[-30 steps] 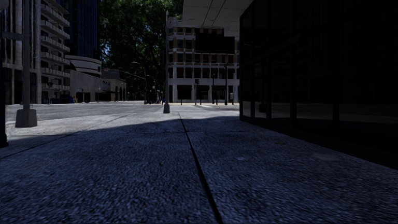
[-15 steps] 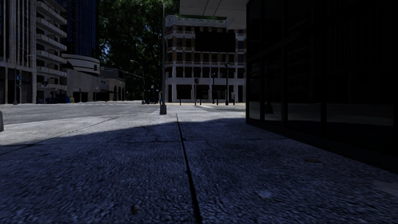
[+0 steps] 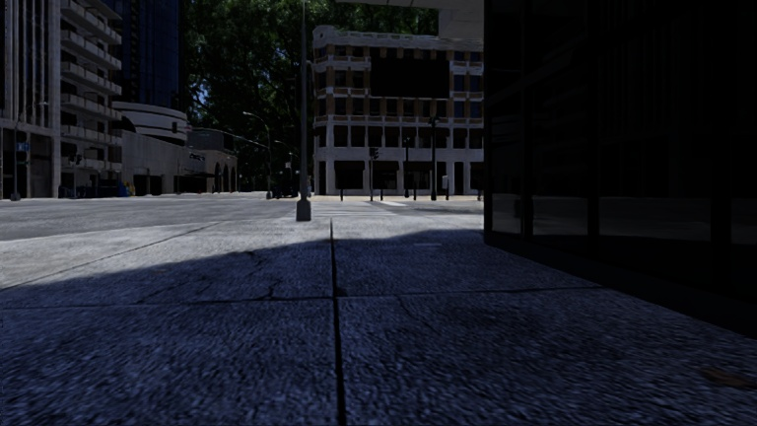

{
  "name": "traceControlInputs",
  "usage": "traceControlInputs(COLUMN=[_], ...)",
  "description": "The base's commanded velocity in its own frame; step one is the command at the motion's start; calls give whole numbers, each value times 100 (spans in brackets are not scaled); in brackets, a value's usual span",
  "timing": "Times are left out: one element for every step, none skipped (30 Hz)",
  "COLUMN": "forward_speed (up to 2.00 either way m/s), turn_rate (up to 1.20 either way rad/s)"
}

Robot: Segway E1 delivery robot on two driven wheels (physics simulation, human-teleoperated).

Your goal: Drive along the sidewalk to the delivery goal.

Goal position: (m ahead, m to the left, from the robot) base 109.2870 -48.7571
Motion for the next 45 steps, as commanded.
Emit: traceControlInputs(forward_speed=[200, 200, 200, 200, 200, 200, 200, 200, 200, 200, 200, 200, 200, 200, 200, 200, 200, 200, 200, 200, 200, 200, 200, 200, 200, 200, 200, 200, 200, 200, 200, 200, 200, 200, 200, 200, 200, 200, 200, 200, 200, 200, 200, 200, 200], turn_rate=[0, 0, 0, 0, 0, 0, 0, 0, 0, 0, 0, 0, 0, 0, 0, 1, 2, 2, 5, 9, 12, 17, 17, 20, 25, 28, 28, 28, 29, 29, 29, 29, 29, 29, 29, 29, 29, 29, 29, 29, 29, 29, 29, 29, 28])
